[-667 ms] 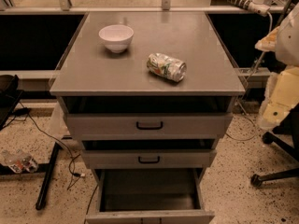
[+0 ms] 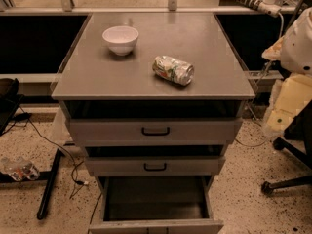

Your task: Close bottom drawer

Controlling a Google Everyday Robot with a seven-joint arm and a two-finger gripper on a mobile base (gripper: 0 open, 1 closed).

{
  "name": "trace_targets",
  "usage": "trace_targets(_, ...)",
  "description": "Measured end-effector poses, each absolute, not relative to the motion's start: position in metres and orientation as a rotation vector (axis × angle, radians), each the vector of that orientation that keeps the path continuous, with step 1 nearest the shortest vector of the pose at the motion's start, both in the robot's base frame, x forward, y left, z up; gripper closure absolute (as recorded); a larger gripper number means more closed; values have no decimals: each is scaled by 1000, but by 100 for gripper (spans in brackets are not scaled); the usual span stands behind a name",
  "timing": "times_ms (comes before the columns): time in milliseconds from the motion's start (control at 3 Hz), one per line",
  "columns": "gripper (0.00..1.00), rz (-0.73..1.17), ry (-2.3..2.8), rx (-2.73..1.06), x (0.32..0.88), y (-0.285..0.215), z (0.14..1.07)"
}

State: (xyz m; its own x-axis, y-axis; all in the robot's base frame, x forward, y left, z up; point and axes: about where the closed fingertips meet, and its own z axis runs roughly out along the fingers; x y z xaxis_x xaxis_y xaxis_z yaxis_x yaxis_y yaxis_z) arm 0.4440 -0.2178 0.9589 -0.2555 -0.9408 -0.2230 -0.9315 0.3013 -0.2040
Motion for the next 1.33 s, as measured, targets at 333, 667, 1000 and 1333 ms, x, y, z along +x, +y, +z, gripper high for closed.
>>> trace_targets(333, 0, 70, 2290, -1686, 442, -223, 911)
trace_targets(667, 0, 192, 2272, -1663, 424, -230, 848)
trace_targets(1000, 18, 262, 2241, -1650, 399, -234, 793)
trace_targets(1333, 41, 327, 2190, -1678, 375, -220, 747)
